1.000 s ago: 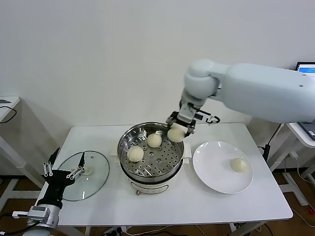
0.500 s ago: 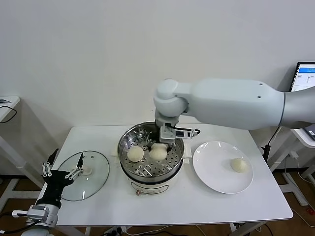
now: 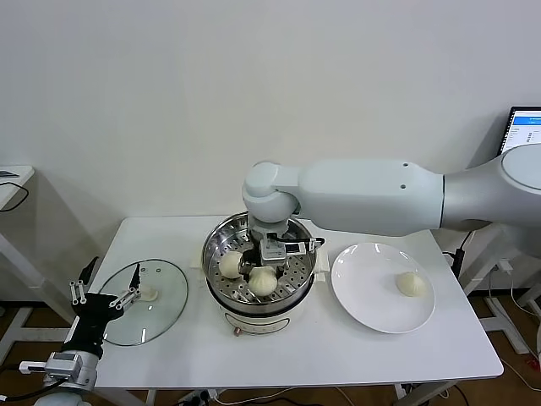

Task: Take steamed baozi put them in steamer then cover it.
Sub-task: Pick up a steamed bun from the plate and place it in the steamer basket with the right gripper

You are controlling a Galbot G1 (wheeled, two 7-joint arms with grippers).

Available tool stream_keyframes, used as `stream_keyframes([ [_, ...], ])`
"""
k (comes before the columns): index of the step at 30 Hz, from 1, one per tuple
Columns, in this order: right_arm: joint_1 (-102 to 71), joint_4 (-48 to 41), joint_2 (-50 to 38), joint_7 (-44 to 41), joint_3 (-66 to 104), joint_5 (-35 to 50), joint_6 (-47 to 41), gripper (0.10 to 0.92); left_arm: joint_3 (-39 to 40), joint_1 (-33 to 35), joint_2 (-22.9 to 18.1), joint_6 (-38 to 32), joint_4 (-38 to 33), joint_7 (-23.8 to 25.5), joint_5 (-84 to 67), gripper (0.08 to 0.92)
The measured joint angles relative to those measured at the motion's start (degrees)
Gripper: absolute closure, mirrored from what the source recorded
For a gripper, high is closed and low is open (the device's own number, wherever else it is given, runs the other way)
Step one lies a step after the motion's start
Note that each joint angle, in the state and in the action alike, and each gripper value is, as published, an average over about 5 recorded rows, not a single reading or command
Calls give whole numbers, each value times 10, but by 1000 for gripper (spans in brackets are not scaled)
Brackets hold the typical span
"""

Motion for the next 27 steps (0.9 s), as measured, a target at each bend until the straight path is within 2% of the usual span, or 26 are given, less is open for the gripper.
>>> stream_keyframes([
  [13,-29,-29,19,4,4,-15,2,338,2,-1,-1,-1,2,0,0,177],
  [19,-28,-30,15,5,10,-11,-2,222,1,0,-1,-2,5,0,0,177],
  [27,3,-23,-21,-6,24,22,-13,203,2,1,-2,-2,4,0,0,177],
])
